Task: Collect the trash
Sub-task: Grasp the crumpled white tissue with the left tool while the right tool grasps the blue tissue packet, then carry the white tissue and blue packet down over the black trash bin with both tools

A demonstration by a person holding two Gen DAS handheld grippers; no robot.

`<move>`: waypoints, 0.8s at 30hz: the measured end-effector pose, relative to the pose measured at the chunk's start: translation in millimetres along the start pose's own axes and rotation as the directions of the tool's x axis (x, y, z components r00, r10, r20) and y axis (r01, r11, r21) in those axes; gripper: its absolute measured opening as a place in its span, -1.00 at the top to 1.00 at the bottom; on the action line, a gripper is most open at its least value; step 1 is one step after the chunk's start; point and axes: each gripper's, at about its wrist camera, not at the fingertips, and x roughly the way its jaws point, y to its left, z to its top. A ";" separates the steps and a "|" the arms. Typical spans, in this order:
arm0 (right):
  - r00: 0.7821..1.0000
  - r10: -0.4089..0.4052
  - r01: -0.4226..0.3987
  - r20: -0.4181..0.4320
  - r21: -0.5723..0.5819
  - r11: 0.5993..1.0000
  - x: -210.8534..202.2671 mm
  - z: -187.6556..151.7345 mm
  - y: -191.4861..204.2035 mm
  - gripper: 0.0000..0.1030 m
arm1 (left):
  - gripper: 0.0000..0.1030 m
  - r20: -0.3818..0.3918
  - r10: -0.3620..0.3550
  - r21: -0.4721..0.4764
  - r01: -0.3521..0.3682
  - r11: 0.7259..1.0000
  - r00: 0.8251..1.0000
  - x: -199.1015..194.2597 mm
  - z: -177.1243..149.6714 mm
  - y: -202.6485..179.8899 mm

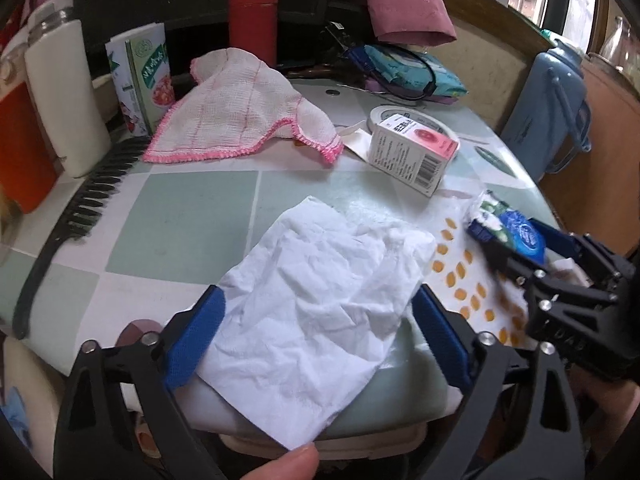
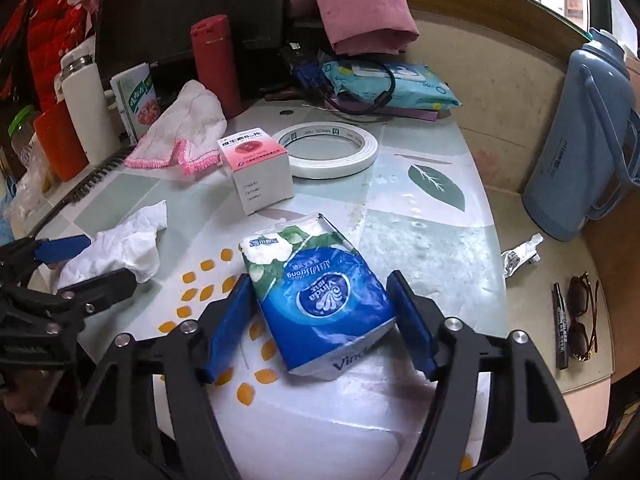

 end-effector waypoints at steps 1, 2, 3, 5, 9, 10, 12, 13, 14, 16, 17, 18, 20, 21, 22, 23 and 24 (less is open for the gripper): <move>1.000 -0.003 0.003 0.002 -0.005 1.000 -0.3 -0.3 0.7 -0.29 | -0.65 0.002 0.008 -0.003 -0.008 1.000 1.000 -0.7 -0.3 0.6; 1.000 -0.002 0.002 0.006 -0.004 1.000 -1.1 -1.1 0.8 -0.28 | -0.59 0.003 0.012 -0.010 -0.012 1.000 1.000 -1.4 -0.3 1.7; 1.000 0.000 0.000 0.010 0.001 1.000 -1.9 -1.8 0.3 -0.26 | -0.57 0.003 0.012 -0.017 -0.012 1.000 1.000 -2.1 -0.2 3.3; 1.000 0.001 -0.001 0.018 0.005 1.000 -3.2 -3.1 0.0 -0.23 | -0.40 0.005 0.018 -0.029 -0.018 0.999 1.000 -3.5 -0.3 6.0; 0.999 0.014 -0.015 0.032 0.035 0.999 -5.6 -4.4 -4.1 -0.12 | 0.03 0.013 0.031 -0.046 -0.030 0.998 0.999 -5.7 -0.8 11.6; 0.999 0.020 -0.022 0.034 0.045 0.999 -6.1 -4.5 -5.4 -0.11 | 0.18 0.014 0.032 -0.049 -0.032 0.998 0.999 -5.8 -0.8 12.7; 0.999 0.032 -0.034 0.041 0.072 0.997 -7.9 -5.0 -9.4 -0.01 | 0.37 0.017 0.032 -0.060 -0.031 0.998 0.999 -6.3 -1.5 15.8; 0.998 0.035 -0.039 0.044 0.079 0.996 -8.7 -5.5 -10.7 0.02 | 0.51 0.017 0.029 -0.065 -0.028 0.998 0.999 -6.6 -2.1 17.0; 0.998 0.042 -0.046 0.048 0.089 0.995 -10.1 -6.0 -12.4 0.06 | 0.69 0.016 0.024 -0.071 -0.022 0.997 1.000 -6.6 -2.3 18.1; 0.997 0.046 -0.051 0.054 0.098 0.994 -12.5 -6.2 -13.5 0.14 | 0.78 0.012 0.007 -0.081 -0.006 0.997 1.000 -7.0 -2.5 19.9; 0.997 0.048 -0.054 0.057 0.102 0.993 -14.6 -6.0 -14.0 0.20 | 0.82 0.011 -0.002 -0.083 0.003 0.997 1.000 -7.4 -2.9 19.8; 0.997 0.050 -0.056 0.060 0.104 0.993 -16.6 -5.8 -14.0 0.24 | 0.83 0.010 -0.007 -0.084 0.007 0.996 1.000 -8.0 -3.4 19.7; 0.997 0.054 -0.060 0.060 0.105 0.993 -19.7 -5.6 -13.1 0.30 | 0.84 0.009 -0.016 -0.085 0.017 0.996 1.000 -10.3 -4.9 18.7; 0.997 0.057 -0.063 0.059 0.103 0.993 -20.9 -5.5 -12.3 0.32 | 0.84 0.009 -0.022 -0.085 0.022 0.996 1.000 -11.7 -5.8 18.1; 0.996 0.060 -0.066 0.058 0.100 0.993 -22.4 -5.7 -11.1 0.33 | 0.84 0.010 -0.026 -0.085 0.027 0.996 1.000 -12.9 -6.6 17.4; 0.996 0.065 -0.070 0.057 0.099 0.993 -24.0 -5.7 -10.0 0.35 | 0.85 0.009 -0.032 -0.085 0.032 0.996 0.999 -14.5 -7.5 16.5; 0.996 0.072 -0.077 0.055 0.100 0.992 -25.6 -5.6 -9.0 0.38 | 0.85 0.010 -0.037 -0.084 0.037 0.996 0.999 -16.3 -8.3 15.7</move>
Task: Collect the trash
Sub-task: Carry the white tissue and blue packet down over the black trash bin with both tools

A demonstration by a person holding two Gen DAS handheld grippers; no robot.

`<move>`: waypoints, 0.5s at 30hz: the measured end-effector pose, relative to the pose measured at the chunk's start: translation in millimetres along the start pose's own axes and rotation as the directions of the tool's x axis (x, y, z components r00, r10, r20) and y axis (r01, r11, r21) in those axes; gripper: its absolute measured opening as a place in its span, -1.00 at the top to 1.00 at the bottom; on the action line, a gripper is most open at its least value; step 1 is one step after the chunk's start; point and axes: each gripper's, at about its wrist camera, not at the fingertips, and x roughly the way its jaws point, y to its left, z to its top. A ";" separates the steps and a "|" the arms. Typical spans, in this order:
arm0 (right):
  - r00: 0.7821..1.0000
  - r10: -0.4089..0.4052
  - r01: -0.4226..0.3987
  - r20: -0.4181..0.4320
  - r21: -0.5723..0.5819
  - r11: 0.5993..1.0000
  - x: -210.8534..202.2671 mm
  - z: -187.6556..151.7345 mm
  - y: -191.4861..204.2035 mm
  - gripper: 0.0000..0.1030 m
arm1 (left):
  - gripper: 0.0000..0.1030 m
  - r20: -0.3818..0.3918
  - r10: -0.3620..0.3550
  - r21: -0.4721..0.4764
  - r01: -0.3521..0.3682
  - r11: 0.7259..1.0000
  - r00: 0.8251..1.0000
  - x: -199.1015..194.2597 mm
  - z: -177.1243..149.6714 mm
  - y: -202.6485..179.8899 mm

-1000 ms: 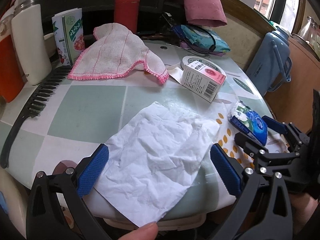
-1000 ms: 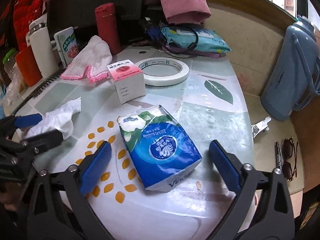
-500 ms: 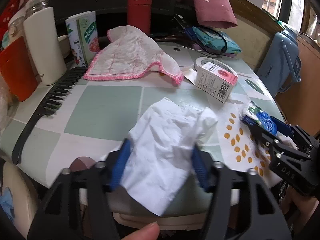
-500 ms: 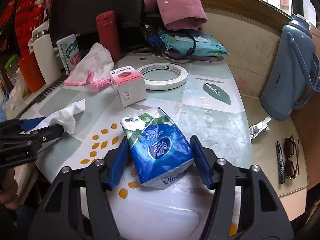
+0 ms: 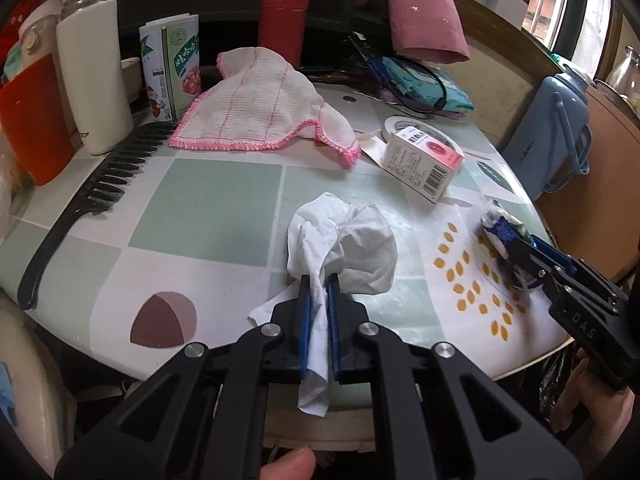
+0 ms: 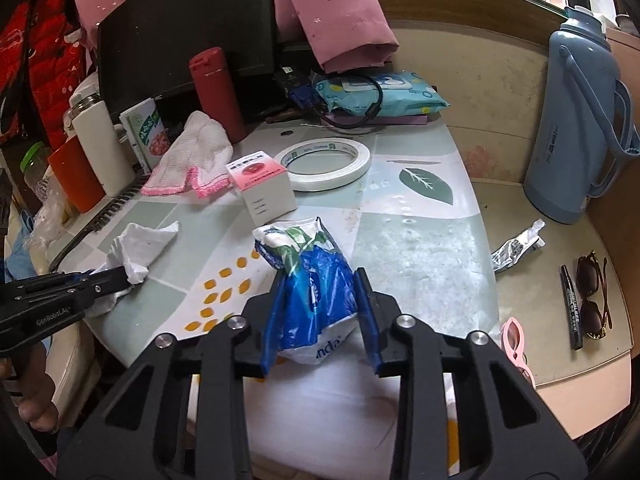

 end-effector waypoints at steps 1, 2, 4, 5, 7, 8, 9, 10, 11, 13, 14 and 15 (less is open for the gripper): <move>1.000 0.011 -0.011 -0.003 0.004 1.000 -1.4 0.3 0.9 0.39 | 0.85 0.001 -0.004 0.000 0.004 1.000 1.000 -1.4 -0.8 -0.3; 1.000 0.016 -0.016 -0.003 0.007 1.000 -2.7 0.4 1.6 0.40 | 0.85 0.000 -0.008 -0.001 0.008 1.000 1.000 -3.2 -1.8 -1.1; 1.000 0.023 -0.023 -0.004 0.008 1.000 -5.5 0.7 4.0 0.41 | 0.85 0.001 -0.014 -0.001 0.014 1.000 1.000 -6.9 -3.7 -1.5; 1.000 0.026 -0.026 -0.003 0.008 1.000 -7.3 1.0 5.4 0.42 | 0.85 0.003 -0.015 0.000 0.015 1.000 1.000 -9.0 -4.5 -2.2; 1.000 0.025 -0.025 0.003 0.008 1.000 -10.9 1.5 7.6 0.42 | 0.85 0.005 -0.020 0.002 0.020 1.000 1.000 -12.3 -5.2 -3.0; 1.000 0.025 -0.025 0.008 0.009 1.000 -13.7 1.8 8.5 0.42 | 0.85 0.007 -0.020 0.005 0.020 1.000 1.000 -15.0 -6.1 -4.1; 1.000 0.026 -0.026 0.010 0.009 1.000 -16.3 2.0 9.7 0.42 | 0.84 0.008 -0.022 0.007 0.022 1.000 1.000 -16.9 -6.6 -4.9; 1.000 0.025 -0.025 0.012 0.008 1.000 -18.4 2.4 10.3 0.42 | 0.85 0.009 -0.023 0.008 0.023 1.000 1.000 -18.2 -6.5 -5.5; 1.000 0.023 -0.023 0.016 0.005 1.000 -22.5 2.0 12.2 0.42 | 0.84 0.009 -0.024 0.011 0.024 1.000 1.000 -20.6 -7.1 -6.7; 0.999 0.024 -0.024 0.023 0.002 1.000 -31.8 0.5 16.5 0.42 | 0.84 0.010 -0.028 0.015 0.028 1.000 1.000 -26.6 -8.8 -9.5; 0.999 0.025 -0.025 0.025 0.001 1.000 -35.9 -0.3 18.1 0.42 | 0.84 0.011 -0.030 0.016 0.030 0.999 0.999 -29.2 -9.8 -10.4; 0.999 0.027 -0.027 0.027 -0.001 1.000 -41.5 -1.7 20.7 0.42 | 0.84 0.013 -0.031 0.019 0.031 0.999 0.999 -33.1 -11.2 -11.9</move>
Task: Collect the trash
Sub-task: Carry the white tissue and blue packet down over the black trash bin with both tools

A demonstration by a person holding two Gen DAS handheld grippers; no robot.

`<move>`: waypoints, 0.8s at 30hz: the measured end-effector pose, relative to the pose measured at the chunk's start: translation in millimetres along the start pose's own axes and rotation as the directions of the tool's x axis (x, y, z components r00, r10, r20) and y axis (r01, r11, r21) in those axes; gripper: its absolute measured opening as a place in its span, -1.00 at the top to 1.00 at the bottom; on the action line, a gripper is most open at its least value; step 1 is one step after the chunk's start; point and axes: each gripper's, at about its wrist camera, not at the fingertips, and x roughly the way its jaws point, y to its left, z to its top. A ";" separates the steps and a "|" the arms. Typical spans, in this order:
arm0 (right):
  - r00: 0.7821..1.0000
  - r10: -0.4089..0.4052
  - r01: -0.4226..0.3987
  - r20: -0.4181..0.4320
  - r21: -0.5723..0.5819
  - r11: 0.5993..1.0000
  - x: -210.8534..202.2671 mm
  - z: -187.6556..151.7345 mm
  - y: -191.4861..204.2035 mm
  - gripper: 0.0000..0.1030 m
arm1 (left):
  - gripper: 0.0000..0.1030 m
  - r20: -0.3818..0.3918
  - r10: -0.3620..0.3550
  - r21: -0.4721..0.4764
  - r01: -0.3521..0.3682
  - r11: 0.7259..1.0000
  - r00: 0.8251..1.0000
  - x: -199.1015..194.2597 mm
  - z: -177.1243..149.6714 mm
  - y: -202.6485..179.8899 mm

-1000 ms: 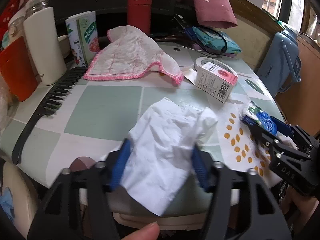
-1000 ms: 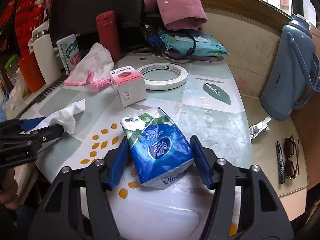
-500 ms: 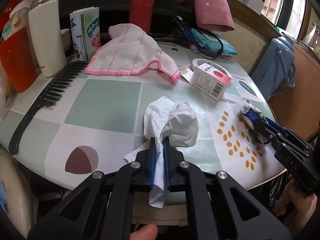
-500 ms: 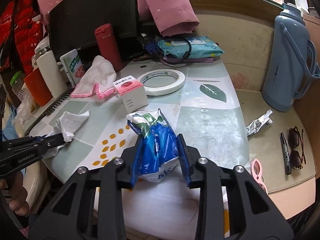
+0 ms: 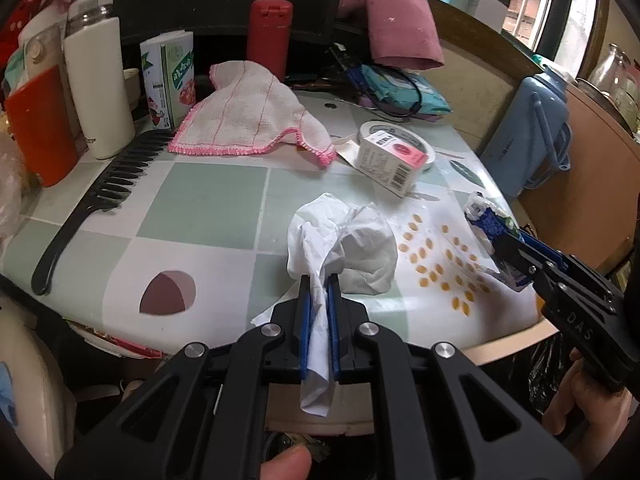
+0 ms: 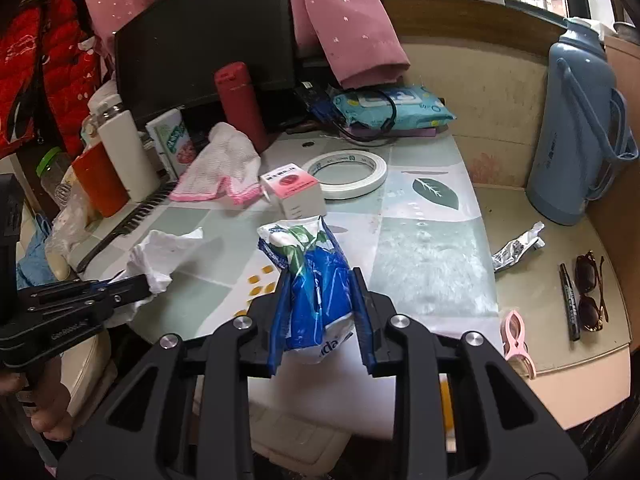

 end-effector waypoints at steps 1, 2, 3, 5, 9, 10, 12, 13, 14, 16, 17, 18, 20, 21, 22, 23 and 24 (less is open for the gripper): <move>1.000 0.002 -0.002 0.001 0.000 1.000 -4.2 -1.0 1.9 0.42 | 0.84 0.002 -0.002 0.003 0.002 1.000 1.000 -3.8 -1.7 -1.6; 1.000 0.005 -0.005 0.004 0.001 1.000 -10.6 -2.8 4.3 0.42 | 0.84 0.003 -0.006 0.004 0.006 1.000 1.000 -8.9 -4.1 -3.8; 1.000 0.006 -0.006 0.007 0.001 1.000 -16.8 -4.6 6.8 0.42 | 0.84 0.006 -0.009 0.006 0.009 1.000 1.000 -14.5 -6.9 -6.1; 1.000 0.006 -0.006 0.010 0.000 1.000 -27.3 -8.0 10.7 0.42 | 0.84 0.010 -0.015 0.009 0.015 1.000 1.000 -25.1 -12.8 -10.2; 1.000 0.007 -0.007 0.021 0.000 1.000 -51.2 -17.0 19.9 0.42 | 0.84 0.014 -0.024 0.014 0.024 1.000 1.000 -45.0 -26.2 -14.8; 1.000 0.008 -0.008 0.024 0.001 1.000 -57.3 -19.7 22.4 0.42 | 0.84 0.014 -0.028 0.016 0.028 0.999 1.000 -51.0 -31.1 -16.3; 1.000 0.010 -0.010 0.028 0.000 1.000 -69.0 -26.4 28.2 0.42 | 0.84 0.014 -0.032 0.017 0.031 0.999 0.999 -60.0 -39.3 -18.3; 0.999 0.012 -0.012 0.030 0.000 1.000 -76.1 -31.1 31.7 0.42 | 0.84 0.013 -0.034 0.017 0.034 0.999 0.999 -64.1 -43.3 -19.3; 0.999 0.013 -0.013 0.030 0.001 1.000 -81.0 -34.0 33.7 0.42 | 0.84 0.012 -0.037 0.018 0.037 0.999 0.999 -69.1 -48.4 -20.9; 0.999 0.015 -0.015 0.031 0.001 1.000 -90.5 -40.5 38.7 0.42 | 0.84 0.011 -0.039 0.022 0.038 0.999 0.999 -77.6 -56.9 -23.1; 0.999 0.015 -0.015 0.030 0.001 1.000 -95.9 -45.4 41.2 0.42 | 0.84 0.010 -0.041 0.026 0.041 0.999 0.999 -82.9 -62.5 -24.6; 0.999 0.015 -0.015 0.029 0.000 1.000 -100.0 -48.8 43.3 0.42 | 0.84 0.010 -0.041 0.027 0.041 0.999 0.999 -86.2 -65.7 -25.4; 1.000 0.017 -0.017 0.025 0.000 1.000 -108.5 -57.2 47.8 0.42 | 0.84 0.011 -0.044 0.030 0.043 0.999 0.999 -94.3 -73.0 -26.7; 1.000 0.017 -0.017 0.023 0.000 1.000 -112.9 -61.6 50.2 0.42 | 0.84 0.012 -0.044 0.032 0.044 0.999 0.999 -98.1 -76.8 -27.5; 1.000 0.017 -0.017 0.024 -0.001 1.000 -117.2 -65.8 52.5 0.42 | 0.84 0.012 -0.047 0.032 0.046 0.998 0.999 -101.3 -79.8 -28.0; 1.000 0.016 -0.016 0.024 -0.001 1.000 -120.3 -69.0 54.2 0.42 | 0.84 0.012 -0.049 0.033 0.048 0.998 0.999 -105.0 -84.2 -28.7; 1.000 0.016 -0.016 0.024 -0.001 1.000 -124.4 -73.4 56.2 0.42 | 0.84 0.012 -0.050 0.035 0.049 0.998 0.999 -107.8 -88.2 -29.3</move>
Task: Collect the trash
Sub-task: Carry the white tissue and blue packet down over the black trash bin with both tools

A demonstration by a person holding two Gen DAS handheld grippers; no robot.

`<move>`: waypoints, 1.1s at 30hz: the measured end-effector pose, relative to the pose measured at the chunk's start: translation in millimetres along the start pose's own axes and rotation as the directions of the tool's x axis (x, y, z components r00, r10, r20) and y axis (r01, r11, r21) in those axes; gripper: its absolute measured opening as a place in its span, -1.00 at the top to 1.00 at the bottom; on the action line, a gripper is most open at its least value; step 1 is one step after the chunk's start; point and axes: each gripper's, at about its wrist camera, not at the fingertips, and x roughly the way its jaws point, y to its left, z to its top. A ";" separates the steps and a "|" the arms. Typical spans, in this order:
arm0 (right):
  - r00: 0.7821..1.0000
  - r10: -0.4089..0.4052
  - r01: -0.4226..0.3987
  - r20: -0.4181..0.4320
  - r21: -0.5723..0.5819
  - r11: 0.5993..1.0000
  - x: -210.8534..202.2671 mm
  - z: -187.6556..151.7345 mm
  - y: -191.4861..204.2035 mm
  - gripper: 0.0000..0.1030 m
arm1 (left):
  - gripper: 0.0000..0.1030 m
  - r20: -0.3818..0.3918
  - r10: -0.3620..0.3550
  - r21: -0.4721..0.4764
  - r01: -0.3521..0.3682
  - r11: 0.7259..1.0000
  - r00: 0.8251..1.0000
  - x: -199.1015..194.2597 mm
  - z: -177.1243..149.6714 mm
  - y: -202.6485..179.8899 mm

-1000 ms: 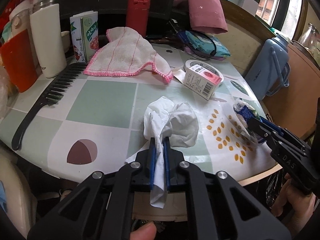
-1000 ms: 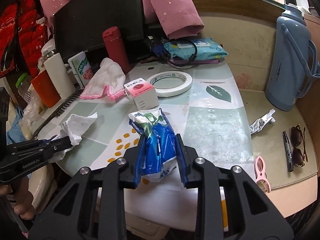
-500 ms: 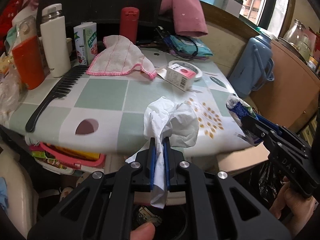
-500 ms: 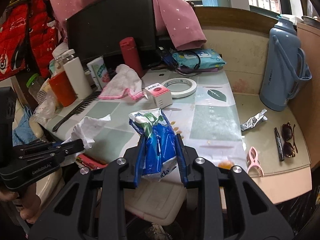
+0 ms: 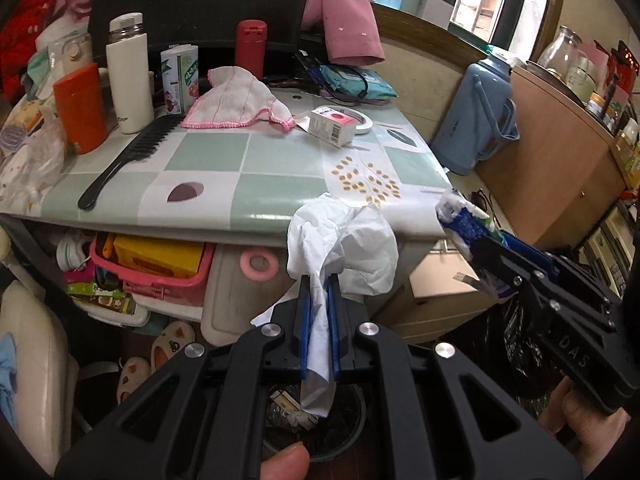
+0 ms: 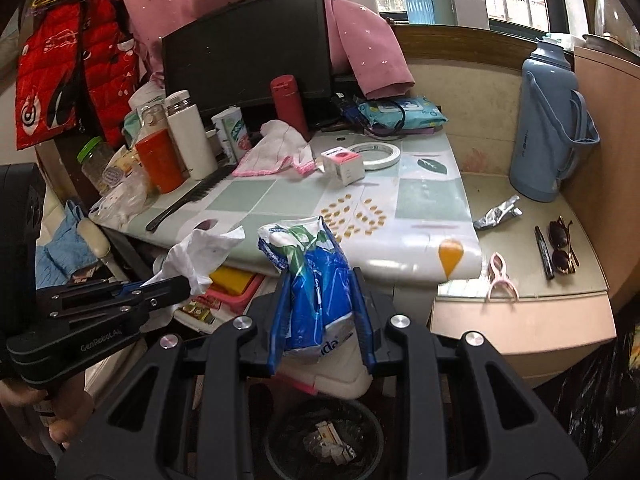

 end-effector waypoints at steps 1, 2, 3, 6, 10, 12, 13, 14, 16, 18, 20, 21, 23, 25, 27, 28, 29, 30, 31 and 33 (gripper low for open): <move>1.000 0.000 0.000 0.000 0.002 1.000 -3.0 -3.3 1.2 0.42 | 0.84 0.000 -0.002 0.001 0.002 1.000 1.000 -2.1 -4.0 -0.7; 1.000 0.000 0.000 0.000 0.004 1.000 -7.0 -7.8 3.0 0.42 | 0.84 -0.004 -0.003 0.000 0.003 1.000 1.000 -3.9 -9.3 -1.1; 1.000 0.000 0.000 0.000 0.008 1.000 -10.7 -12.3 4.7 0.42 | 0.84 -0.011 -0.005 -0.001 0.005 1.000 1.000 -4.9 -14.7 -1.4; 1.000 -0.002 0.002 -0.005 0.010 1.000 -17.4 -24.2 7.4 0.41 | 0.84 -0.025 -0.005 0.002 0.005 1.000 1.000 -6.0 -28.7 -2.3; 1.000 -0.003 0.003 -0.018 0.019 1.000 -23.6 -41.7 10.3 0.41 | 0.84 -0.045 -0.008 0.001 0.008 1.000 0.999 -5.2 -45.0 -1.8; 1.000 -0.002 0.003 -0.025 0.026 1.000 -25.4 -51.0 11.4 0.41 | 0.84 -0.055 -0.008 -0.001 0.008 1.000 0.998 -4.5 -53.3 -1.2; 1.000 -0.002 0.003 -0.027 0.028 1.000 -26.2 -54.0 12.0 0.41 | 0.84 -0.060 -0.008 -0.002 0.008 1.000 0.998 -3.9 -57.7 -0.8; 1.000 -0.001 0.002 -0.031 0.032 0.999 -26.7 -58.5 12.5 0.41 | 0.84 -0.063 -0.008 -0.002 0.008 1.000 0.998 -3.2 -60.3 -0.9; 0.999 -0.001 0.003 -0.039 0.037 0.999 -26.6 -66.6 12.8 0.41 | 0.84 -0.071 -0.007 -0.003 0.007 1.000 0.997 -1.9 -66.7 -0.6; 0.999 -0.001 0.003 -0.050 0.043 0.999 -25.4 -75.6 12.4 0.41 | 0.84 -0.083 -0.006 -0.003 0.005 1.000 0.997 1.1 -73.2 0.2; 0.998 -0.003 0.006 -0.065 0.045 0.999 -22.9 -84.6 12.9 0.40 | 0.84 -0.096 -0.006 -0.004 0.005 1.000 0.995 4.7 -80.7 1.1; 0.997 -0.004 0.007 -0.073 0.046 0.999 -21.4 -89.5 13.1 0.40 | 0.84 -0.103 -0.005 -0.005 0.005 1.000 0.995 7.0 -84.4 1.5; 0.996 -0.005 0.009 -0.086 0.046 0.999 -18.4 -97.6 13.5 0.40 | 0.84 -0.120 -0.004 -0.007 0.003 1.000 0.993 12.8 -91.8 1.7; 0.995 -0.008 0.012 -0.099 0.045 0.999 -15.0 -105.9 13.7 0.40 | 0.84 -0.133 -0.003 -0.009 0.002 1.000 0.991 17.8 -97.9 1.8; 0.993 -0.007 0.013 -0.116 0.051 0.999 -10.0 -115.5 13.0 0.40 | 0.84 -0.150 -0.005 -0.013 0.003 1.000 0.989 24.6 -104.9 2.4; 0.992 -0.007 0.014 -0.122 0.052 0.999 -7.7 -118.4 12.8 0.40 | 0.84 -0.158 -0.005 -0.014 0.003 1.000 0.987 27.7 -108.2 2.7; 0.991 -0.007 0.015 -0.132 0.055 0.998 -4.6 -123.4 11.9 0.40 | 0.84 -0.167 -0.005 -0.015 0.002 1.000 0.986 31.6 -111.8 3.1; 0.990 -0.008 0.016 -0.142 0.057 0.998 -1.5 -128.3 11.4 0.40 | 0.84 -0.176 -0.005 -0.016 0.003 1.000 0.984 35.4 -115.0 3.4; 0.989 -0.008 0.017 -0.149 0.058 0.998 0.8 -131.7 11.1 0.40 | 0.84 -0.183 -0.007 -0.016 0.004 1.000 0.983 38.4 -118.6 3.7; 0.985 -0.008 0.019 -0.170 0.064 0.998 8.6 -141.9 9.5 0.40 | 0.84 -0.205 -0.004 -0.017 0.000 1.000 0.979 47.4 -127.2 5.0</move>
